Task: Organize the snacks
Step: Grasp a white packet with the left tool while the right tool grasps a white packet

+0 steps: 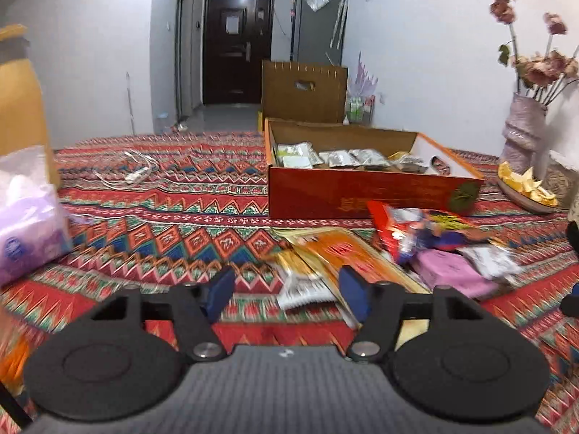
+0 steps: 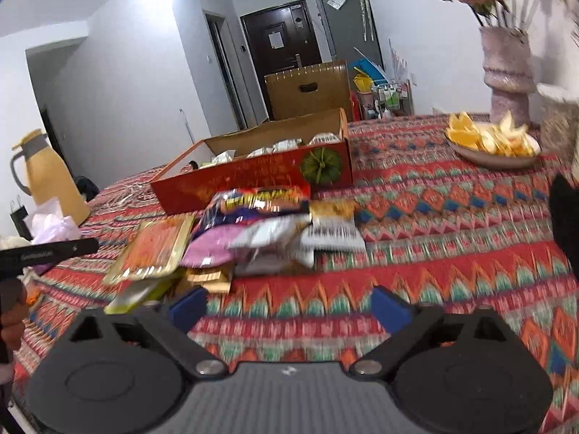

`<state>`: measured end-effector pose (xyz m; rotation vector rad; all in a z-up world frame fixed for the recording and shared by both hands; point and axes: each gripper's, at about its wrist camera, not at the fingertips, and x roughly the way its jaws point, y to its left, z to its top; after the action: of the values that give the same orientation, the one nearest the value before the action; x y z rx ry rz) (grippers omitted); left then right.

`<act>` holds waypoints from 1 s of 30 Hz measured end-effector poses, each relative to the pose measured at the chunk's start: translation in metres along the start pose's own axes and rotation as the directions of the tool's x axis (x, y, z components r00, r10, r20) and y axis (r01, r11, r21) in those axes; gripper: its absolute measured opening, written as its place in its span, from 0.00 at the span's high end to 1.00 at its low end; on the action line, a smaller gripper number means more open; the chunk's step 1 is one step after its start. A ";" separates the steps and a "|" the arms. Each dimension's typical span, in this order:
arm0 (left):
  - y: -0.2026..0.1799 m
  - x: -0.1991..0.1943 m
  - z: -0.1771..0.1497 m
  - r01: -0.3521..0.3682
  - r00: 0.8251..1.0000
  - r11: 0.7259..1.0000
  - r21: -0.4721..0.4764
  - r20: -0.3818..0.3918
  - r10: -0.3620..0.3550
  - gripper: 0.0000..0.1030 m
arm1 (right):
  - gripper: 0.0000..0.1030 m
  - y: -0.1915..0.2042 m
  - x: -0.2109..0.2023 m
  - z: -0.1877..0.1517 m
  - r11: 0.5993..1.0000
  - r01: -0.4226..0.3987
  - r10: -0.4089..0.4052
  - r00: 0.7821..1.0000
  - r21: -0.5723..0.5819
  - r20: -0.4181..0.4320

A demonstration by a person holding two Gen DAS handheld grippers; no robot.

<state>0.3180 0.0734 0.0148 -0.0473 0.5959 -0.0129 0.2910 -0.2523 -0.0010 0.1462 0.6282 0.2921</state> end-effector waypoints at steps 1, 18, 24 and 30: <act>0.004 0.015 0.004 -0.011 1.000 1.000 0.000 -0.020 0.011 0.46 | 0.16 0.003 0.009 0.005 1.000 0.007 -0.007 1.000 -0.022 -0.001; -0.007 0.085 0.008 0.068 0.990 0.997 0.044 -0.125 -0.062 0.66 | 0.48 0.018 0.105 0.038 0.992 0.046 -0.051 0.998 -0.122 -0.040; 0.004 0.056 0.002 0.023 0.993 1.000 -0.011 -0.114 -0.024 0.76 | 0.58 0.016 0.082 0.030 0.988 0.051 -0.058 0.997 -0.144 -0.042; 0.011 0.012 -0.010 -0.004 0.996 0.996 -0.088 -0.088 -0.004 0.81 | 0.51 0.023 0.061 0.022 0.994 0.012 -0.016 0.999 -0.107 -0.040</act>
<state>0.3223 0.0841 -0.0006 -0.1327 0.6850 0.0116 0.3464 -0.2127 -0.0126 0.0335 0.6521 0.3152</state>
